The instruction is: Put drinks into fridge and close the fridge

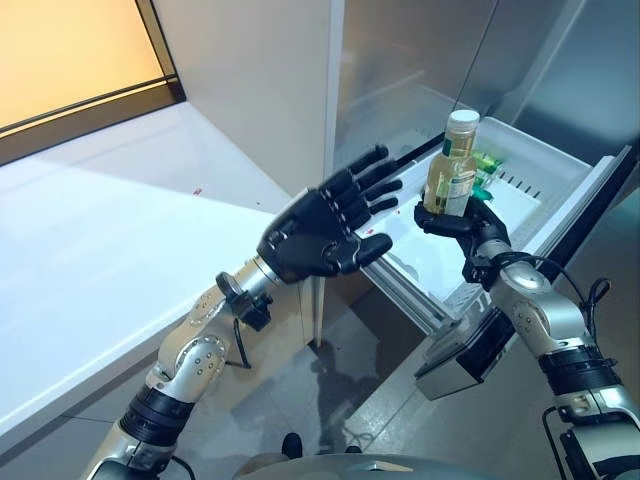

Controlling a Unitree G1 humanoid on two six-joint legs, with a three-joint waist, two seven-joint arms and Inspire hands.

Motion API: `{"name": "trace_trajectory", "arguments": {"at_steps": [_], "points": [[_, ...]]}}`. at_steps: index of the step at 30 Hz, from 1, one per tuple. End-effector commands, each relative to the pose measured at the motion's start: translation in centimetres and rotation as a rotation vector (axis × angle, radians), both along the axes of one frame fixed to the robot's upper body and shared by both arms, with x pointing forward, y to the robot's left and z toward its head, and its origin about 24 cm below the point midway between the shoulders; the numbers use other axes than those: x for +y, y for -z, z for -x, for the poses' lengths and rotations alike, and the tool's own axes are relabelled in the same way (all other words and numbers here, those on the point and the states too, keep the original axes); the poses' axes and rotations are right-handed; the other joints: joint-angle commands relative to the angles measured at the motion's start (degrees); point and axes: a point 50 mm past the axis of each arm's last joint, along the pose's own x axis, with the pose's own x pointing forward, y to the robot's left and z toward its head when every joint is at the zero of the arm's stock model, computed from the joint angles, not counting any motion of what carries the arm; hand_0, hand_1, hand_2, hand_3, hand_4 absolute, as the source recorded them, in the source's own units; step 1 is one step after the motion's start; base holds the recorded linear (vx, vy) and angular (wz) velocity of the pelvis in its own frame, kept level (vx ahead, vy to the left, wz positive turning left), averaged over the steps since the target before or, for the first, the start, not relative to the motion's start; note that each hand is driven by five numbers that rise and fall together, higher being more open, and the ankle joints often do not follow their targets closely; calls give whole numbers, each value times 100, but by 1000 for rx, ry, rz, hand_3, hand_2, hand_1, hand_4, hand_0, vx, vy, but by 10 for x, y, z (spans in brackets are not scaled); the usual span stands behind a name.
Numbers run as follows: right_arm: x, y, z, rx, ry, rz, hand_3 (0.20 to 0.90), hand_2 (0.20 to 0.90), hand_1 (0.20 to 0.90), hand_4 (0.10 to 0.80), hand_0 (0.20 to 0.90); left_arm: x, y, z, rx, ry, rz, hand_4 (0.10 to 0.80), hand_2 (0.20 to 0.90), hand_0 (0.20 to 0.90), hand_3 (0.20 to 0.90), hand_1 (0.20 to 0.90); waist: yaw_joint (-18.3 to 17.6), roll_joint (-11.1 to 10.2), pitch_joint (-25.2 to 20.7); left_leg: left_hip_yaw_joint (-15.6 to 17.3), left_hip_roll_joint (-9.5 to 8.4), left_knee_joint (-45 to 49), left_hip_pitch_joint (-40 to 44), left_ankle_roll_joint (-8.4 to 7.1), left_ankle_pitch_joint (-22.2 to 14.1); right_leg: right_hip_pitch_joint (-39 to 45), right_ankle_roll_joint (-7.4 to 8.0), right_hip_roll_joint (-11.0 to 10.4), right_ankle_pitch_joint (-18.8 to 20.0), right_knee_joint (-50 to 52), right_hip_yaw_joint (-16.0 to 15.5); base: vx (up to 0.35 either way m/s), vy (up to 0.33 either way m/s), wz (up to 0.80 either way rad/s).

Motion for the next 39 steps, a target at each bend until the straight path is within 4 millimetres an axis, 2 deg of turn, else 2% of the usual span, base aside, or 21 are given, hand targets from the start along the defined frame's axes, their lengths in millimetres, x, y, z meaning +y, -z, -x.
{"name": "trace_trajectory", "arguments": {"at_steps": [1,8,12,13,14,15,16,17,20,24,31,39], "points": [[-38,-155,-13,-603,137,23,200,300,300,100,300,-2,29,20,167,50,77,800,900,900,900,900,197,-110,-702,71,90,8,18,-88,-393,-220,238,-40,242,73,-349,13,33,17],[-81,-162,-20,-468,260,140,200,300,300,100,300,25,106,49,468,-41,-141,800,900,900,900,900,456,-103,-672,-20,82,8,-5,-122,-383,-175,244,-86,174,61,-529,35,15,11],[-92,-151,-27,-299,280,261,200,300,300,100,300,51,161,74,595,-125,-427,800,900,900,900,900,555,-146,-634,-76,76,8,-44,-139,-339,-186,238,-99,165,77,-610,65,-24,15],[-94,-147,-28,-253,278,289,200,300,300,100,300,55,170,79,609,-130,-481,800,900,900,900,900,572,-156,-614,-87,76,8,-51,-139,-331,-190,233,-99,160,87,-623,46,-21,13],[-94,-147,-28,-253,277,290,200,300,300,100,300,55,170,78,608,-130,-480,800,900,900,900,900,569,-151,-611,-88,76,8,-51,-139,-331,-191,233,-100,159,88,-624,67,-38,15],[-102,-137,-28,-150,274,346,200,300,300,100,300,65,186,87,633,-177,-590,800,900,900,900,900,611,-182,-583,-111,77,8,-70,-139,-314,-208,231,-97,153,107,-641,57,-37,12],[-103,-134,-28,-127,273,360,200,300,300,100,300,66,189,88,640,-190,-609,800,900,900,900,900,620,-185,-575,-118,75,8,-77,-138,-309,-213,231,-96,150,113,-644,102,-72,13],[-108,-122,-27,-31,265,410,200,300,300,100,300,75,196,89,625,-256,-714,800,900,900,900,900,655,-211,-534,-134,79,9,-90,-135,-300,-223,223,-94,136,136,-665,63,-52,9],[-111,-102,-26,114,236,471,200,300,300,100,300,91,205,85,625,-376,-845,800,900,900,900,900,715,-275,-422,-182,82,16,-127,-133,-265,-247,210,-93,129,178,-708,70,-86,17],[-114,-79,-22,255,210,509,200,300,300,100,300,103,211,84,664,-462,-917,800,900,900,900,900,795,-311,-227,-261,83,41,-257,-127,-214,-364,189,-94,136,237,-753,18,-66,13],[-118,-68,-19,376,231,522,200,300,300,100,300,115,204,65,631,-524,-951,800,900,900,900,900,887,-206,301,-408,69,71,-642,-104,-101,-731,158,-90,162,351,-764,-121,-27,12],[-124,-38,-6,607,198,512,200,300,300,100,300,121,201,58,649,-578,-939,800,900,900,900,900,986,-143,599,-573,31,112,-782,-98,-55,-841,111,-107,118,458,-845,-3,-4,9]]}}
